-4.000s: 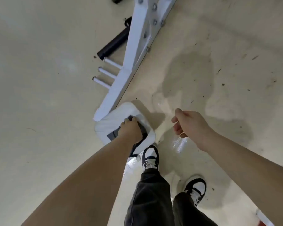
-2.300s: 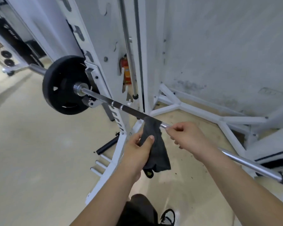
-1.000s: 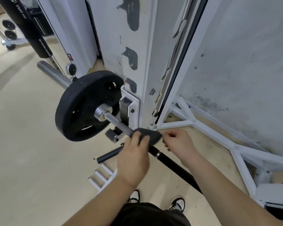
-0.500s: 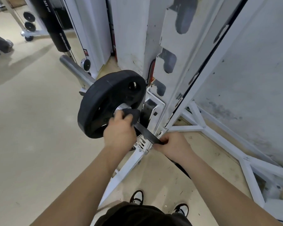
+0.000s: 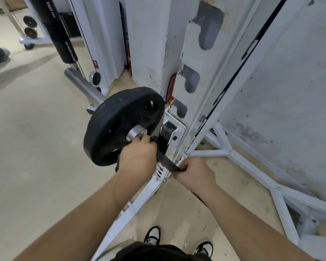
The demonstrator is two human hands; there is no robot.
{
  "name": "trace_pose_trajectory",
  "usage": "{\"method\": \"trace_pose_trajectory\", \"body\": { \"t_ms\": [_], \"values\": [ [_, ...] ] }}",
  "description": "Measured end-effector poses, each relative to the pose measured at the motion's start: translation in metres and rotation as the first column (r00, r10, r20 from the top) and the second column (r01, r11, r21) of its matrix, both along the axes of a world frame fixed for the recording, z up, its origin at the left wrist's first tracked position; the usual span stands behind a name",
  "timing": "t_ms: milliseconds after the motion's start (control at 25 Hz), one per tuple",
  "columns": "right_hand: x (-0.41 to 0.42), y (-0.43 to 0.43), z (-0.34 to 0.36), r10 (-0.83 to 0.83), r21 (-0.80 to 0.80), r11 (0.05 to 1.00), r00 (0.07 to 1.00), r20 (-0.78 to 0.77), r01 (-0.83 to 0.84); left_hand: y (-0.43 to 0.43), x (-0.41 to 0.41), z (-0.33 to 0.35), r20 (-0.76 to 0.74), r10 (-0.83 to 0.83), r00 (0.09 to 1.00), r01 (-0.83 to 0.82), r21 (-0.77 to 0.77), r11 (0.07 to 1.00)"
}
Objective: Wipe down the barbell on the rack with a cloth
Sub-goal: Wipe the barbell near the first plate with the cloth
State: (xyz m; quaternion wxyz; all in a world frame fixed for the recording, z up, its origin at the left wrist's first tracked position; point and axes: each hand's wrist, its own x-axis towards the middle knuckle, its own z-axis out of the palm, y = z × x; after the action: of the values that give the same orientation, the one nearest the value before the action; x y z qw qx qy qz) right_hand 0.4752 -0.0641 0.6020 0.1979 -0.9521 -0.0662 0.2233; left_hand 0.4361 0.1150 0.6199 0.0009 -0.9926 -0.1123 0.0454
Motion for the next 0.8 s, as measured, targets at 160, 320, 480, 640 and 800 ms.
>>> {"method": "trace_pose_trajectory", "body": {
  "t_ms": [160,320,480,640,800],
  "values": [
    [-0.001,-0.004,0.002,0.033,-0.030,0.999,0.999,0.018,-0.032,-0.003,-0.027,-0.002,-0.010,-0.236,0.972,0.235,-0.063,0.970],
    [-0.001,-0.004,-0.001,0.033,-0.017,0.999,0.999,0.024,-0.033,0.025,-0.002,0.002,0.136,0.134,0.982,-0.131,-0.030,0.991],
    [-0.004,-0.004,-0.005,0.024,-0.017,1.000,0.998,0.054,-0.023,-0.015,-0.028,-0.001,0.024,-0.135,0.991,0.135,0.004,0.991],
    [-0.013,-0.006,-0.005,0.066,-0.006,0.998,0.987,0.143,-0.066,0.018,-0.017,0.001,0.025,-0.176,0.984,0.177,-0.038,0.984],
    [-0.019,-0.024,0.000,0.037,0.052,0.998,0.992,0.117,-0.043,-0.014,-0.012,0.000,0.046,0.014,0.999,-0.014,-0.006,1.000]
  ]
}}
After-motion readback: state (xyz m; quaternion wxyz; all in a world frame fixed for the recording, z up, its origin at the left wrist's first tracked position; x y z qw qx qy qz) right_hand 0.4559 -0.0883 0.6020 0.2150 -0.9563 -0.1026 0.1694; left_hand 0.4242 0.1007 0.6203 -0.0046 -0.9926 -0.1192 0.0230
